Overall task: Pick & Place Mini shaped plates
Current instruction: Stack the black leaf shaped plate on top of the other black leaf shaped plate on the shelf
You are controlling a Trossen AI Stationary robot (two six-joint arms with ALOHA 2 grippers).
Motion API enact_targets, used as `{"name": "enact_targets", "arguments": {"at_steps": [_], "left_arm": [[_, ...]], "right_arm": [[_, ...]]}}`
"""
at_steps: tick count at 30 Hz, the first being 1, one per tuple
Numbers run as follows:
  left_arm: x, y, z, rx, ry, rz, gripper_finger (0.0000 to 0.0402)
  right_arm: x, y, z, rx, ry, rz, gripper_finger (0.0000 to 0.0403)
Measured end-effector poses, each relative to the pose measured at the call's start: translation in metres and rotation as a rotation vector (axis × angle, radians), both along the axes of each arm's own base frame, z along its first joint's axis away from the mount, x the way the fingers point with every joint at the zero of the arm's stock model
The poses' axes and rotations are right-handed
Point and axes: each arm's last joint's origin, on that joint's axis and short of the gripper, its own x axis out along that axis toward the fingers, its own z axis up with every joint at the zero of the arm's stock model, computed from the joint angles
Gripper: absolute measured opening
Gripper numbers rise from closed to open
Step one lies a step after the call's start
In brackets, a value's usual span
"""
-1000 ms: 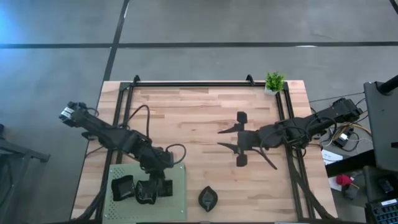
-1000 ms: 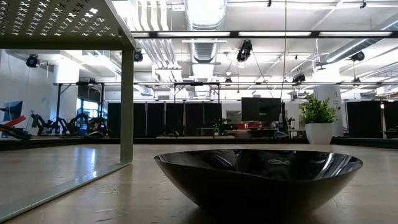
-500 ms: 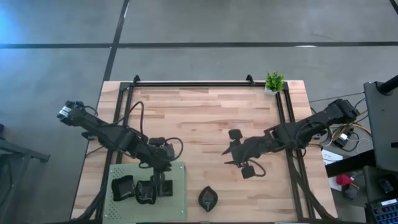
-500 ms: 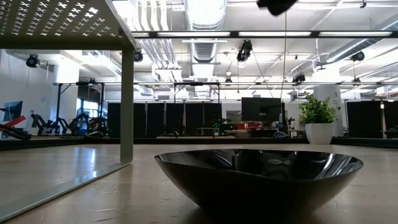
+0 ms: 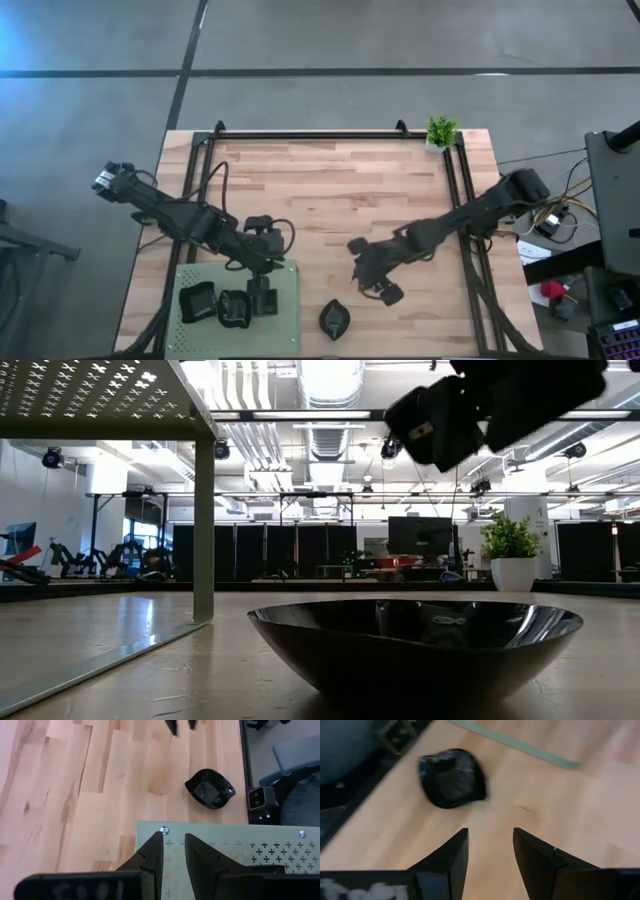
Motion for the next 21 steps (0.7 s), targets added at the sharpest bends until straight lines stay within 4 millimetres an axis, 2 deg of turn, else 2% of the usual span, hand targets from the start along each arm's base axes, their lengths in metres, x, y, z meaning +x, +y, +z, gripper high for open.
{"name": "enact_targets", "arguments": {"at_steps": [7,11,16,21], "left_arm": [[0.001,0.000,0.000,0.030,-0.014,-0.030,0.0071],[0.001,0.000,0.001,0.045,-0.024,-0.051,0.0071],[0.001,0.000,0.001,0.048,-0.026,-0.054,0.0071],[0.002,0.000,0.001,0.047,-0.031,-0.055,0.0071]], "right_arm": [[0.018,0.008,-0.030,0.014,0.058,0.048,0.0138],[0.026,0.012,-0.037,0.013,0.071,0.045,0.0134],[0.036,0.012,-0.042,0.092,0.129,-0.079,0.0137],[0.041,0.013,-0.047,0.113,0.118,-0.097,0.0138]]}}
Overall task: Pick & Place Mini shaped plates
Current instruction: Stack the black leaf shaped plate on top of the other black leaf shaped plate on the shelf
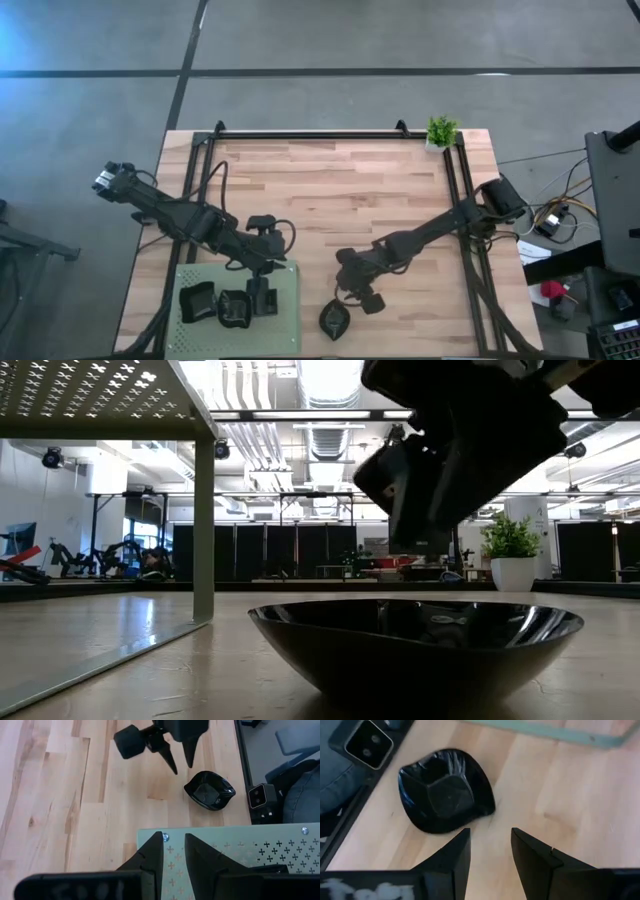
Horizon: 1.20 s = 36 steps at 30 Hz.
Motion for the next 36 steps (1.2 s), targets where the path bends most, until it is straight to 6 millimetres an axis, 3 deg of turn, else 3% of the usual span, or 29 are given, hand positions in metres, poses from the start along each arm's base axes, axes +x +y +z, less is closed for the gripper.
{"name": "enact_targets", "arguments": {"at_steps": [7,14,21,36], "left_arm": [[0.000,0.000,0.000,-0.002,-0.003,0.000,0.0071],[0.001,0.000,0.001,-0.005,-0.009,0.000,0.0071],[0.001,0.000,0.001,0.031,-0.018,-0.041,0.0071],[0.001,0.000,0.001,0.133,-0.039,-0.156,0.0071]], "right_arm": [[0.016,0.006,-0.008,0.013,-0.155,0.046,0.0132],[0.023,0.008,-0.020,0.007,-0.204,0.067,0.0137],[0.029,0.006,-0.044,0.013,-0.164,0.050,0.0128],[0.026,0.006,-0.048,0.067,-0.093,0.007,0.0121]]}}
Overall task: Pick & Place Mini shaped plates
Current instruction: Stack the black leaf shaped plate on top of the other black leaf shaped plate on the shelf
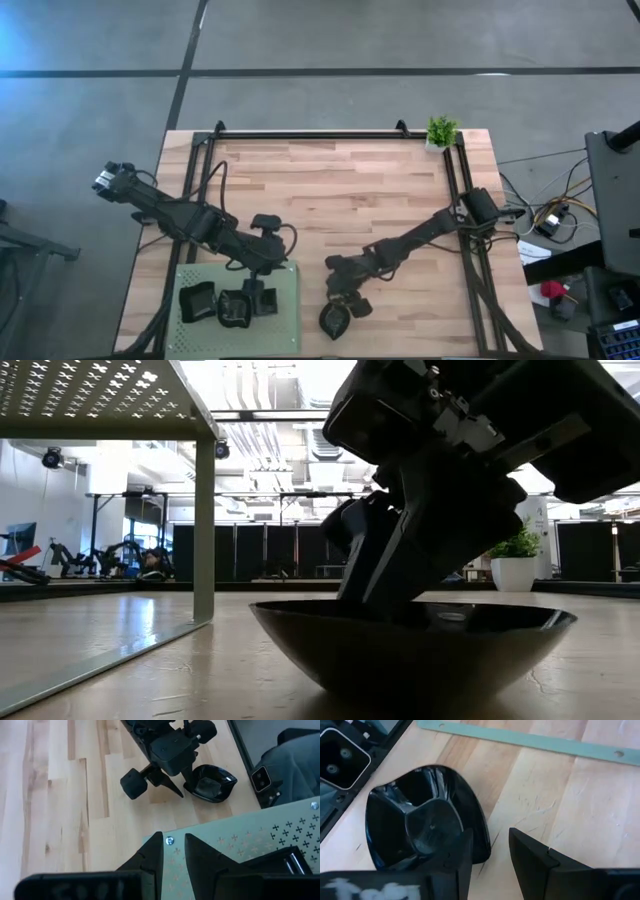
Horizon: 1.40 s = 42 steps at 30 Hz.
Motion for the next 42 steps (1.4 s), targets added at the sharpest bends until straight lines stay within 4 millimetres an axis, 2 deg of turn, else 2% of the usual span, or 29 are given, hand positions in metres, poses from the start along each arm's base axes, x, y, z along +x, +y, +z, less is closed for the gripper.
{"name": "enact_targets", "arguments": {"at_steps": [11,18,23,29,35,38,42], "left_arm": [[0.000,0.000,0.000,0.024,-0.005,-0.027,0.0071],[0.000,0.000,0.000,0.024,-0.005,-0.027,0.0071],[0.000,0.000,0.000,0.023,-0.008,-0.027,0.0071],[0.002,-0.001,0.002,0.009,-0.036,-0.027,0.0071],[0.004,-0.002,0.004,0.000,-0.059,-0.027,0.0071],[0.006,-0.003,0.006,0.015,-0.102,-0.036,0.0071],[0.012,-0.003,0.012,0.069,-0.211,-0.005,0.0071]], "right_arm": [[-0.001,0.000,-0.002,-0.004,0.016,0.000,0.0091],[-0.001,0.000,-0.002,-0.004,0.017,0.001,0.0022],[-0.003,-0.001,0.003,-0.009,0.019,0.004,0.0009],[-0.014,-0.005,0.042,-0.034,-0.005,0.012,0.0008],[-0.040,-0.017,0.100,-0.101,-0.058,-0.041,0.0008],[-0.056,-0.027,0.132,-0.176,-0.134,-0.132,0.0008],[-0.075,-0.043,0.170,-0.315,-0.281,-0.335,0.0008]]}}
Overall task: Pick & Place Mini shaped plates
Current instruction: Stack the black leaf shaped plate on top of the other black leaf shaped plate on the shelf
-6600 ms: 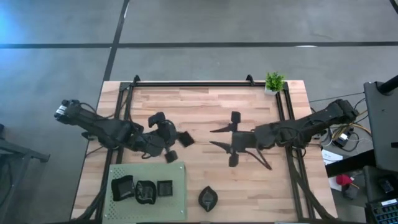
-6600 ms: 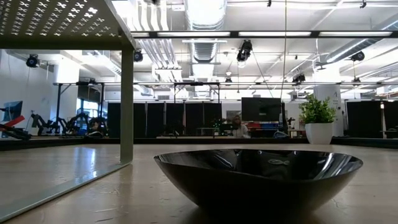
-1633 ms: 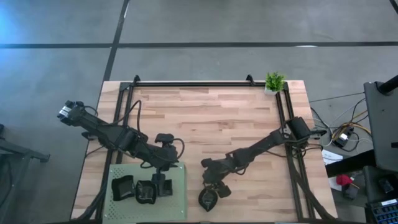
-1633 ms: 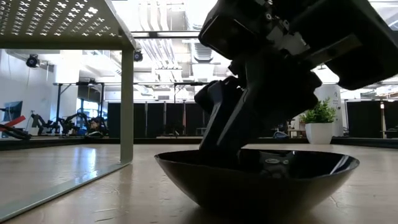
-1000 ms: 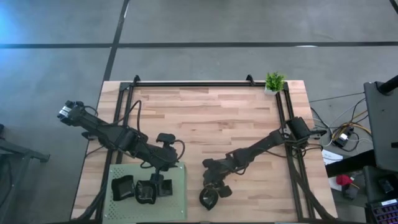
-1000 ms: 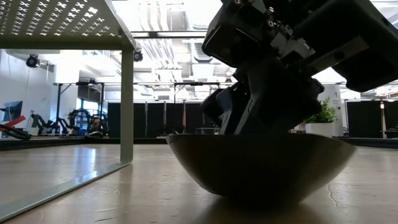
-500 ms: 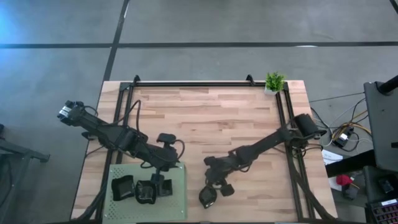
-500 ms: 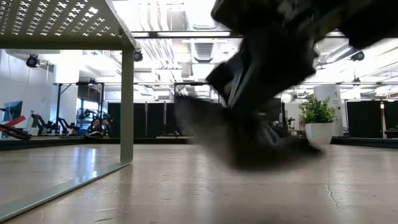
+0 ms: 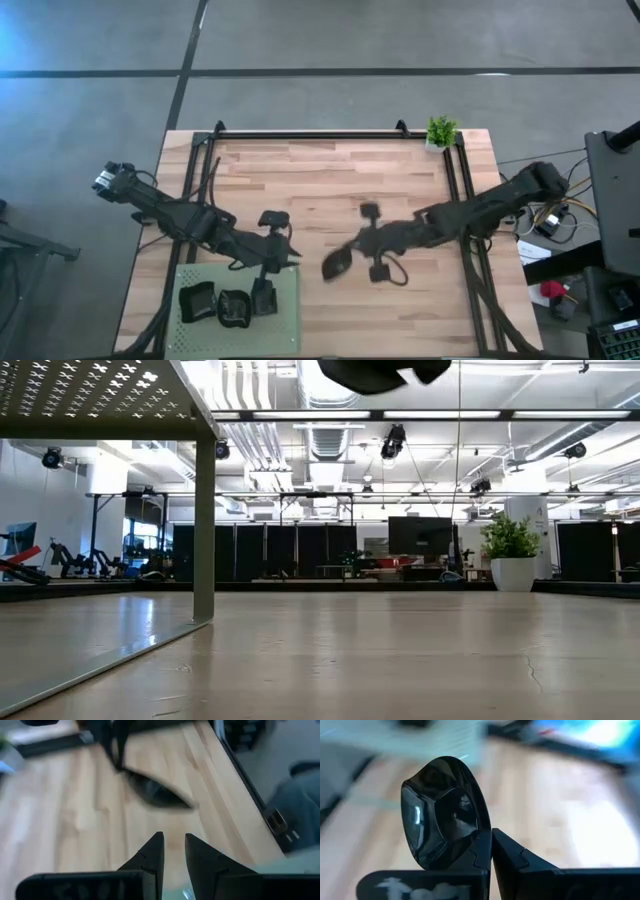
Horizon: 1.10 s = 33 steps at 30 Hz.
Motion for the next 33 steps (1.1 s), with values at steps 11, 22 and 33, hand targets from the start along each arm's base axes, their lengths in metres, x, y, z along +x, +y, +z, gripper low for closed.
{"name": "enact_targets", "arguments": {"at_steps": [11,22,33], "left_arm": [[0.015,0.007,0.014,0.160,-0.254,0.300,0.0071],[0.041,0.012,0.002,0.187,-0.291,0.380,0.0071],[0.041,0.013,0.001,0.218,-0.289,0.424,0.0071]], "right_arm": [[-0.013,-0.015,0.025,-0.170,-0.139,-0.249,0.0008],[-0.007,-0.017,0.028,-0.197,-0.190,-0.263,0.0008],[-0.007,-0.017,0.028,-0.226,-0.188,-0.247,0.0008]]}}
